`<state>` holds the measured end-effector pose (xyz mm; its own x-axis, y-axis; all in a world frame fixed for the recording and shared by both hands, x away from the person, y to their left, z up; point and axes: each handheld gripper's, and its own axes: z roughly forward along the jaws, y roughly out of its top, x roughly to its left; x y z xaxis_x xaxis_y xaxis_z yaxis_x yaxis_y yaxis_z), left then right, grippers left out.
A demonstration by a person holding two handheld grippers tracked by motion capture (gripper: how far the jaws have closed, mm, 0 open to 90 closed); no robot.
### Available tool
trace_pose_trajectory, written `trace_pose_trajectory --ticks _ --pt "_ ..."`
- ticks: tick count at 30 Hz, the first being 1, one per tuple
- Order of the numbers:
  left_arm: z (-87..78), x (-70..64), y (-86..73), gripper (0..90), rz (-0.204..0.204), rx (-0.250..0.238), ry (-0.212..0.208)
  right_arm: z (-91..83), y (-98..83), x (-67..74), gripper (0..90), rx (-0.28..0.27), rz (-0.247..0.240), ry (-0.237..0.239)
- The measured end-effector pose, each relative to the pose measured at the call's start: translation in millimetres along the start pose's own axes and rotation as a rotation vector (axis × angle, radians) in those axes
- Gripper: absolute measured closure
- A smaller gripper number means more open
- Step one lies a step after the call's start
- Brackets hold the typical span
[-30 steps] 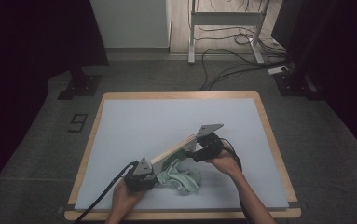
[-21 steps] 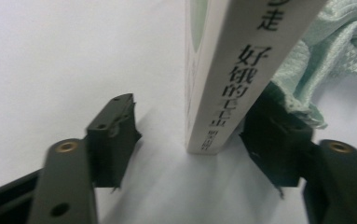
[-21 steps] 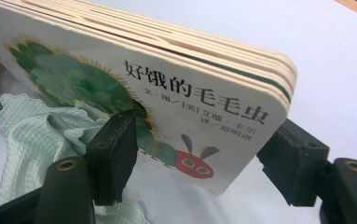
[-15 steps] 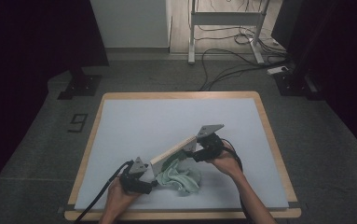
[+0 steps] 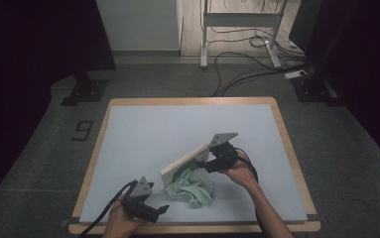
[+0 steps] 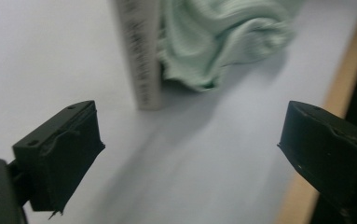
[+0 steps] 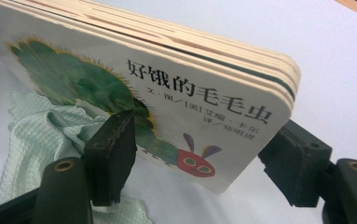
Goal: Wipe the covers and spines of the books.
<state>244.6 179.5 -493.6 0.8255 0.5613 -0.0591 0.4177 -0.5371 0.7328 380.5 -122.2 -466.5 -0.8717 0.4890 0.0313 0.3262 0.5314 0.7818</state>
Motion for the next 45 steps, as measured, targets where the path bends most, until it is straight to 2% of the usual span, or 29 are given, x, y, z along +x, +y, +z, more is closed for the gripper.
trace_pose_trajectory --ticks 7,14,21,27,32,34,38,41,45 --pt "-0.8 -23.1 20.1 6.3 0.058 -0.015 -0.04 0.2 -0.2 0.3 27.4 -0.004 0.004 0.001" --pt "13.1 -35.6 40.3 10.1 0.09 -0.017 -0.088 0.5 0.6 0.1 26.9 0.0 0.005 0.003" --pt "39.0 -34.9 56.5 12.3 0.098 -0.006 -0.098 0.8 -0.1 -0.2 26.8 -0.007 0.008 0.004" --pt "61.8 -32.6 57.4 14.2 0.093 0.024 -0.101 0.2 -1.8 -0.2 27.0 -0.016 0.003 0.006" --pt "75.7 -33.7 52.4 16.0 0.113 0.074 -0.073 0.4 -3.0 -0.7 27.1 -0.018 0.002 0.008" --pt "78.4 -33.8 51.1 19.5 0.124 0.087 -0.061 1.0 -3.2 -0.7 27.0 -0.015 0.006 0.008" --pt "83.6 -33.7 48.3 32.4 0.135 0.112 -0.03 2.8 -3.3 -0.6 27.0 -0.012 0.007 0.008" --pt "85.9 -36.1 46.3 42.5 0.138 0.11 0.014 3.2 -3.6 -0.5 27.1 -0.014 0.01 0.007" --pt "85.2 -35.7 45.3 55.9 0.112 0.1 0.036 3.0 -3.9 -0.6 27.2 -0.016 0.011 0.008"
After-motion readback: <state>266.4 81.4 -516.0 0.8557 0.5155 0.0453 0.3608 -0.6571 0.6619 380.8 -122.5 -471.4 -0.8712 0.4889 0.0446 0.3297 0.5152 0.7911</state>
